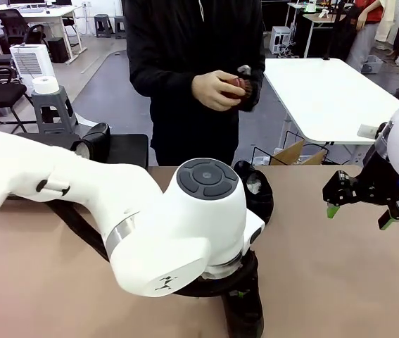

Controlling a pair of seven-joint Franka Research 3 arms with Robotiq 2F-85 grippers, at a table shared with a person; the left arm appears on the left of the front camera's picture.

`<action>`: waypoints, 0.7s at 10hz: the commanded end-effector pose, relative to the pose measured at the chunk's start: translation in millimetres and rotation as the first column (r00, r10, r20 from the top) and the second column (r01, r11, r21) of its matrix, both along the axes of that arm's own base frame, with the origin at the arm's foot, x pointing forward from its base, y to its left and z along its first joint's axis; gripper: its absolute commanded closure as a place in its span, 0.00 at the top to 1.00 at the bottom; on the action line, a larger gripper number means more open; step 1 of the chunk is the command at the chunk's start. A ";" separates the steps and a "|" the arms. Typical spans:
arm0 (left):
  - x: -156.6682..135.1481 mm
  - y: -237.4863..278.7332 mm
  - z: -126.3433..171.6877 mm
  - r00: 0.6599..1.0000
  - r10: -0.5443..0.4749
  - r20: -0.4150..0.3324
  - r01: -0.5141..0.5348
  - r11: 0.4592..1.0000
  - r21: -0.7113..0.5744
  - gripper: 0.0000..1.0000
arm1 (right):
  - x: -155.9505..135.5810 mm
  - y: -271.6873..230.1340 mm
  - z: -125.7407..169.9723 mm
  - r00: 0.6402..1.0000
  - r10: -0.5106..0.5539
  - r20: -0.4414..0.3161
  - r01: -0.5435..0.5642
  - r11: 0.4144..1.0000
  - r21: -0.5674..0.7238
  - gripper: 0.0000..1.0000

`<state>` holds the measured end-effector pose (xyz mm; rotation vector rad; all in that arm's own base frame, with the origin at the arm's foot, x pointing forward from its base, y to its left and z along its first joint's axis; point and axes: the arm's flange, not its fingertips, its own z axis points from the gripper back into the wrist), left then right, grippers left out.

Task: Organize the shoes by placing them on the stand.
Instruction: Place the Shoe from the middle of the table onto the Shoes Stand.

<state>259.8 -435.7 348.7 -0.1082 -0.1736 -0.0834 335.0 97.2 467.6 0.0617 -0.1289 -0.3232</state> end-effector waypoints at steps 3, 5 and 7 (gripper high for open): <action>3.5 -18.7 -7.0 1.000 0.022 0.008 -0.022 1.000 0.012 0.30 | 0.4 0.0 0.6 1.000 0.015 0.000 -0.015 1.000 0.017 1.00; 3.1 -19.7 -8.6 0.999 0.034 0.003 -0.034 0.999 0.016 0.00 | 0.4 0.0 0.6 1.000 0.015 0.000 -0.015 1.000 0.017 1.00; 2.1 -18.1 -7.9 0.999 0.047 0.004 -0.047 0.999 0.020 0.00 | 0.4 0.0 0.6 1.000 0.015 0.000 -0.015 1.000 0.017 1.00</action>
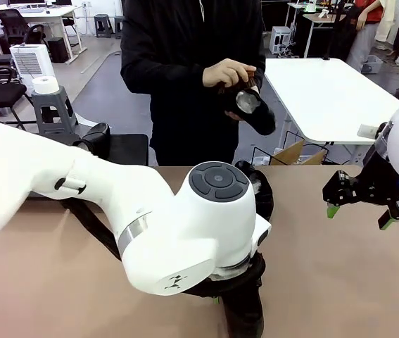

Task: Organize the shoes by placing them on the stand.
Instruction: Place the Shoe from the middle of the table onto the Shoes Stand.

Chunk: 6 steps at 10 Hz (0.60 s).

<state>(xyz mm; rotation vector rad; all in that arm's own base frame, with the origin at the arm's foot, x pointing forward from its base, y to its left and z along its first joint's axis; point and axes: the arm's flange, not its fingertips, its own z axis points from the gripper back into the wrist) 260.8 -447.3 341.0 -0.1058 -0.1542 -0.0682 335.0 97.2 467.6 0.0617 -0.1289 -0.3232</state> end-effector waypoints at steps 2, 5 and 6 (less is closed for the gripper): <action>1.2 -6.5 -1.3 0.999 0.035 0.014 -0.035 0.999 0.017 0.00 | 0.4 0.0 0.6 1.000 0.015 0.000 -0.015 1.000 0.017 1.00; -4.4 -4.8 -2.9 1.000 0.020 -0.009 -0.020 1.000 0.019 0.00 | 0.4 0.0 0.6 1.000 0.015 0.000 -0.015 1.000 0.017 1.00; -12.1 4.9 3.7 0.999 0.008 -0.044 -0.007 1.000 0.020 0.00 | 0.4 0.0 0.6 1.000 0.015 0.000 -0.015 1.000 0.017 1.00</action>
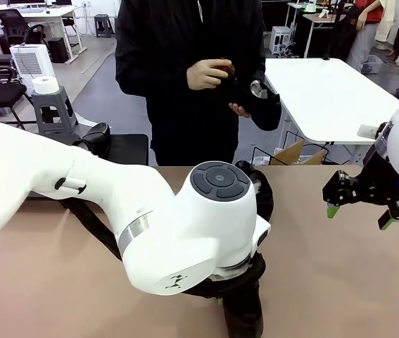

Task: Organize the shoes by placing them on the stand.
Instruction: Place the Shoe from the middle of the table onto the Shoes Stand.

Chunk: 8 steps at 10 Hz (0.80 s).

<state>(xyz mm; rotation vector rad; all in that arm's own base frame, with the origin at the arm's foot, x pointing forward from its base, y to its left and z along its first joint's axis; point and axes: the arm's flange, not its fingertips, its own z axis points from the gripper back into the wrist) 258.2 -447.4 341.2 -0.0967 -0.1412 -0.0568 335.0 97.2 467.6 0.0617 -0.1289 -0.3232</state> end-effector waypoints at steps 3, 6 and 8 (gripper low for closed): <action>-28.3 89.4 68.7 0.997 -0.070 0.016 0.071 0.997 -0.036 0.00 | 0.4 0.0 0.6 1.000 0.015 0.000 -0.015 1.000 0.017 1.00; 11.0 157.9 111.0 0.982 -0.094 0.164 0.093 0.996 0.012 0.00 | 0.4 0.0 0.6 1.000 0.015 0.000 -0.015 1.000 0.017 1.00; 35.7 177.8 121.8 0.970 -0.094 0.224 0.098 0.995 -0.009 0.00 | 0.4 0.0 0.6 1.000 0.015 0.000 -0.015 1.000 0.017 1.00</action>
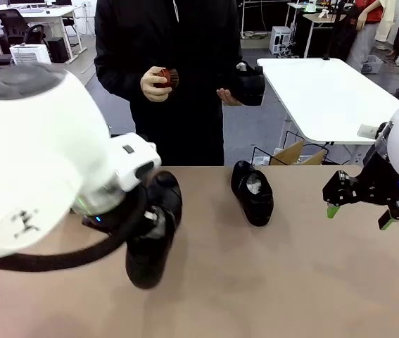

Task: Organize the shoes by placing them on the stand.
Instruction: Place the Shoe from the middle of the table onto the Shoes Stand.

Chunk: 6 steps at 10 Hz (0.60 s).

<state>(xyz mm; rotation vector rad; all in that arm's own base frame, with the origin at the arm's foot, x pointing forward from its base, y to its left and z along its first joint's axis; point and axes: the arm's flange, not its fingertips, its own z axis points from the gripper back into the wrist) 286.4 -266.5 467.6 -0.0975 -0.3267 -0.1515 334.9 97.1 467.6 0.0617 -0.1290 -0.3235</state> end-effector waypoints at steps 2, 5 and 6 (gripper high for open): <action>0.0 0.0 0.0 1.000 0.000 0.000 0.000 1.000 0.000 0.00 | 0.4 0.1 0.6 1.000 0.015 0.000 -0.015 1.000 0.017 1.00; 1.7 2.8 -3.1 0.997 -0.042 0.065 0.040 0.998 0.040 0.00 | 0.4 0.1 0.6 1.000 0.015 0.000 -0.015 1.000 0.017 1.00; 16.1 20.1 5.9 0.985 0.018 0.169 -0.033 0.995 0.089 0.00 | 0.4 0.1 0.6 1.000 0.015 0.000 -0.015 1.000 0.017 1.00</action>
